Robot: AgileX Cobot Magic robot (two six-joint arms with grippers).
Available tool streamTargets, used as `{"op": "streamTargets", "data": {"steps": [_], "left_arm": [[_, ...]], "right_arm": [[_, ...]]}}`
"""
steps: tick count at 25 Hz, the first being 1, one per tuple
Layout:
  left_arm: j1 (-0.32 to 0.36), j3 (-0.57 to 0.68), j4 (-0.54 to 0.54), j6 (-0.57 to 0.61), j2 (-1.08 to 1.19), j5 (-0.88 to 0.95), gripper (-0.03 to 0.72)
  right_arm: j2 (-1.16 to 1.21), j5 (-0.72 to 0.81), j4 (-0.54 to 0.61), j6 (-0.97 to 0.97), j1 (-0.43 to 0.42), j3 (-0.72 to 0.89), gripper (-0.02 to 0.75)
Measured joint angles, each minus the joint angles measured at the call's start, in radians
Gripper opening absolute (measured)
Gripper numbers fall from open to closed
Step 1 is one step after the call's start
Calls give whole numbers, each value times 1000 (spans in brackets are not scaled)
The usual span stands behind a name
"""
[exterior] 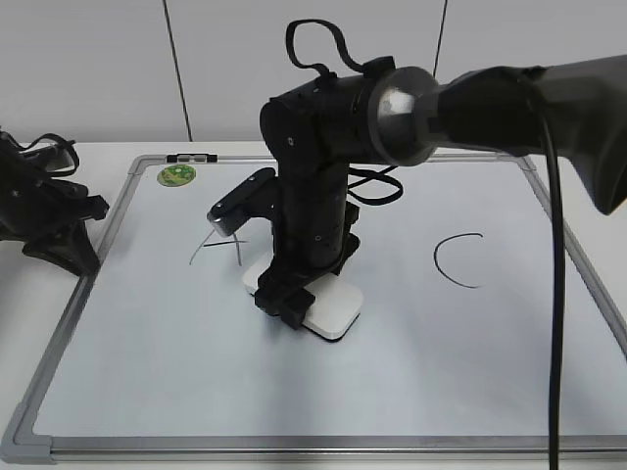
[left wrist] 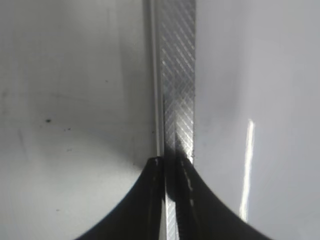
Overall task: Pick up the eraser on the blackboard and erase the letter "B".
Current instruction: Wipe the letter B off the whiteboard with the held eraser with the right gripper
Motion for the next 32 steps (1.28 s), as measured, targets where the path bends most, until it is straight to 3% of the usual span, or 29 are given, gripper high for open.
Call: {"op": "streamTargets", "data": {"steps": [12, 24, 32], "left_arm": [[0, 0, 0, 0, 0, 0, 32], [0, 0, 0, 0, 0, 0, 32], [0, 0, 0, 0, 0, 0, 32]], "right_arm": [[14, -13, -24, 0, 95, 3, 534], [13, -33, -122, 59, 91, 3, 534], [13, -40, -135, 69, 23, 3, 534]]}}
